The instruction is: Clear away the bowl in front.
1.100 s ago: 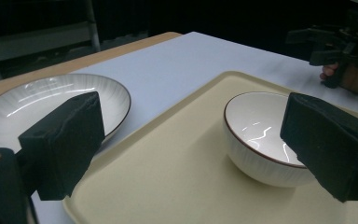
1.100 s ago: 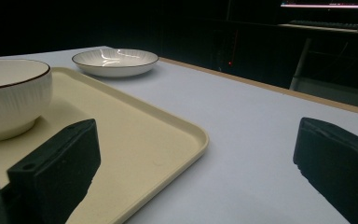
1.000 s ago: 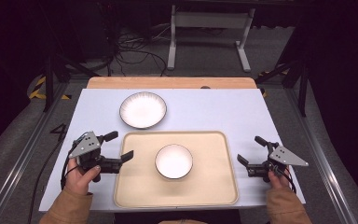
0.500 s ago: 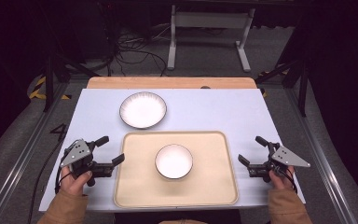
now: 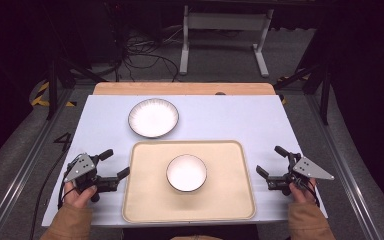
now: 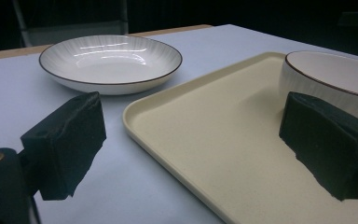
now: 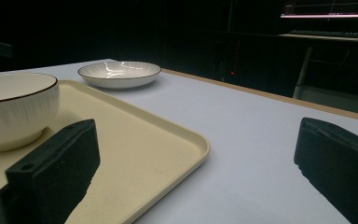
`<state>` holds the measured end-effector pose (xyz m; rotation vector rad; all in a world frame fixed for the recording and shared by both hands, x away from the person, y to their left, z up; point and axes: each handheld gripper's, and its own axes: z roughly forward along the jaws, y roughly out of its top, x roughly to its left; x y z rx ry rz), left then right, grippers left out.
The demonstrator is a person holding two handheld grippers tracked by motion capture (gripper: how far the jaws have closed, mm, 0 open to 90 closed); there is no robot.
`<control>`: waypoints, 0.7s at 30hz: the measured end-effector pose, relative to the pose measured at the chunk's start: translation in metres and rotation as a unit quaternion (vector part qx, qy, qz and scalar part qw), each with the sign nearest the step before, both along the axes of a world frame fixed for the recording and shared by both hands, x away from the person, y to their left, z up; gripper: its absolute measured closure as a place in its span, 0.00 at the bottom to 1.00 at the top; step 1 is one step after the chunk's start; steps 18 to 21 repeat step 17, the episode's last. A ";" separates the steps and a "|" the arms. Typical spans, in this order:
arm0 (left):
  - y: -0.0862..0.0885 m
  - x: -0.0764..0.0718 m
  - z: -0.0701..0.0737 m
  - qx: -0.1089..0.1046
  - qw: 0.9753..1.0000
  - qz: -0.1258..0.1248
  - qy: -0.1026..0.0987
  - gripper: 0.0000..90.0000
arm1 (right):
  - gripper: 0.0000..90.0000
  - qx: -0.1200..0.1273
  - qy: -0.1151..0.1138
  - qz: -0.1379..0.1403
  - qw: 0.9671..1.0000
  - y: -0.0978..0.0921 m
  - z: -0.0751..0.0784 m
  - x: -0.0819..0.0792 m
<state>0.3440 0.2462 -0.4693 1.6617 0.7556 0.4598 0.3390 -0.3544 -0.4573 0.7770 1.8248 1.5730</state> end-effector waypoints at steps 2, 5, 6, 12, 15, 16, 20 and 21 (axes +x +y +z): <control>0.000 0.000 0.000 -0.001 1.000 0.003 0.002 0.09 | 0.01 0.000 0.000 0.000 1.000 0.000 0.000 0.000; -0.001 0.000 0.000 0.003 1.000 0.005 0.001 0.09 | 0.01 0.000 0.000 0.001 1.000 0.000 0.000 0.000; -0.002 0.000 0.000 0.007 1.000 0.005 -0.002 0.09 | 0.01 0.000 0.000 0.001 1.000 0.000 0.000 0.000; -0.001 -0.001 0.000 0.009 1.000 0.006 -0.005 0.09 | 0.01 -0.001 0.000 0.000 1.000 0.000 0.000 0.000; -0.002 -0.001 0.000 0.006 1.000 0.006 -0.002 0.09 | 0.01 -0.002 0.001 0.000 1.000 0.000 0.000 0.000; -0.002 -0.001 0.000 0.008 1.000 0.005 -0.002 0.09 | 0.01 -0.002 0.001 -0.001 1.000 0.000 0.000 0.000; -0.002 -0.001 0.000 0.011 1.000 0.004 -0.001 0.09 | 0.01 -0.002 0.002 0.000 1.000 0.000 0.000 0.000; -0.002 -0.001 0.000 0.011 1.000 0.004 -0.001 0.09 | 0.01 -0.002 0.002 0.000 1.000 0.000 0.000 0.000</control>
